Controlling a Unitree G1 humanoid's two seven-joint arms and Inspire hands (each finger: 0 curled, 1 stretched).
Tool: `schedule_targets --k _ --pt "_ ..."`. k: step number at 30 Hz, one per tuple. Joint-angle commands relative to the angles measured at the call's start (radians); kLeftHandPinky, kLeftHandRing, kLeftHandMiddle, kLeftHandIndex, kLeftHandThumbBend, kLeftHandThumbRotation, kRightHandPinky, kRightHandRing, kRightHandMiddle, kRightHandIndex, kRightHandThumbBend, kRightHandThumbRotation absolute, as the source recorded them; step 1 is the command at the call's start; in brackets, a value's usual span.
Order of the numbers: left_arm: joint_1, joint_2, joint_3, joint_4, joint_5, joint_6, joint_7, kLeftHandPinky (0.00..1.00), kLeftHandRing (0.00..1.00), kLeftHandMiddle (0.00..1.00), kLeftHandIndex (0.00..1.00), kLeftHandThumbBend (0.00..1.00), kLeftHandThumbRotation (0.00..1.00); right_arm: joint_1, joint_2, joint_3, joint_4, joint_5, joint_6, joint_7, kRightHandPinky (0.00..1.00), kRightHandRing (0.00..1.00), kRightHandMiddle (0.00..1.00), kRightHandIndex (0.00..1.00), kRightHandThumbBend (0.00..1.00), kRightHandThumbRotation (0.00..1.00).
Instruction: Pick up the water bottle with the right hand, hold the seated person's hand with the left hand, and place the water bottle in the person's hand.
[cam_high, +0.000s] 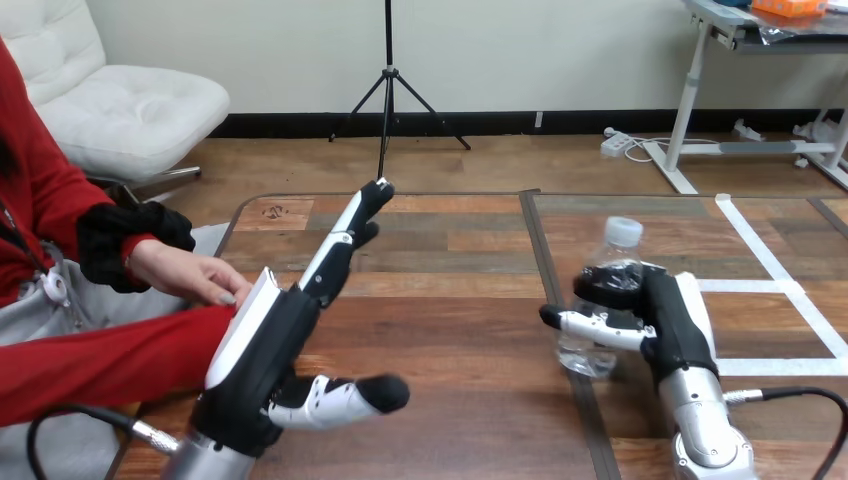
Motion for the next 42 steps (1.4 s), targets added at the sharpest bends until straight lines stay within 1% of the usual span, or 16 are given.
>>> schedule_targets --k 1,3,6,11,14,17,22,29,31,34,37,42 --pt "0.010 0.029 0.043 -0.115 0.087 0.065 0.052 0.96 1.00 1.00 1.00 1.00 0.75 -0.058 0.022 0.003 -0.056 0.014 -0.071 0.011 0.37 0.41 0.46 0.48 0.89 0.00" --pt "0.024 0.038 0.056 -0.151 0.132 0.101 0.070 0.96 1.00 1.00 1.00 1.00 0.75 -0.059 0.024 0.012 -0.061 0.004 -0.081 0.001 0.37 0.41 0.46 0.48 0.89 0.00" --pt "0.040 0.051 0.065 -0.192 0.169 0.144 0.082 0.96 1.00 1.00 1.00 1.00 0.74 -0.060 0.028 0.020 -0.068 -0.004 -0.093 -0.004 0.38 0.41 0.46 0.48 0.90 0.00" --pt "0.063 0.069 0.072 -0.247 0.177 0.206 0.089 0.96 1.00 1.00 1.00 1.00 0.72 -0.062 0.035 0.027 -0.076 -0.008 -0.111 -0.003 0.39 0.42 0.46 0.48 0.91 0.00" --pt "0.071 0.082 0.081 -0.271 0.189 0.231 0.100 0.96 1.00 1.00 1.00 1.00 0.70 -0.062 0.040 0.031 -0.081 -0.007 -0.117 -0.001 0.39 0.42 0.46 0.48 0.91 0.00" --pt "0.076 0.094 0.094 -0.289 0.205 0.249 0.114 0.94 0.99 0.99 0.99 1.00 0.69 -0.062 0.044 0.038 -0.086 -0.006 -0.123 -0.002 0.39 0.42 0.46 0.48 0.92 0.00" --pt "0.080 0.118 0.109 -0.305 0.209 0.265 0.126 0.91 0.97 0.97 0.98 1.00 0.69 -0.061 0.050 0.046 -0.095 -0.008 -0.135 -0.003 0.39 0.42 0.46 0.48 0.91 0.00" --pt "0.090 0.160 0.145 -0.341 0.234 0.304 0.141 0.88 0.96 0.96 0.96 1.00 0.70 -0.058 0.057 0.055 -0.103 -0.012 -0.170 -0.002 0.38 0.41 0.46 0.48 0.91 0.00" --pt "0.091 0.168 0.151 -0.347 0.235 0.313 0.143 0.87 0.96 0.96 0.96 1.00 0.70 -0.058 0.059 0.055 -0.104 -0.010 -0.171 0.000 0.38 0.41 0.46 0.48 0.90 0.00" --pt "0.091 0.186 0.160 -0.351 0.219 0.322 0.137 0.86 0.95 0.95 0.95 1.00 0.69 -0.057 0.064 0.056 -0.108 -0.009 -0.173 -0.001 0.38 0.41 0.45 0.47 0.90 0.00" --pt "0.088 0.205 0.172 -0.351 0.215 0.322 0.137 0.85 0.95 0.95 0.95 1.00 0.68 -0.056 0.070 0.056 -0.111 -0.004 -0.178 0.004 0.37 0.41 0.45 0.47 0.90 0.00" --pt "0.088 0.234 0.197 -0.357 0.214 0.335 0.136 0.84 0.94 0.94 0.94 1.00 0.66 -0.053 0.082 0.049 -0.116 0.016 -0.187 0.031 0.37 0.40 0.45 0.47 0.89 0.00"
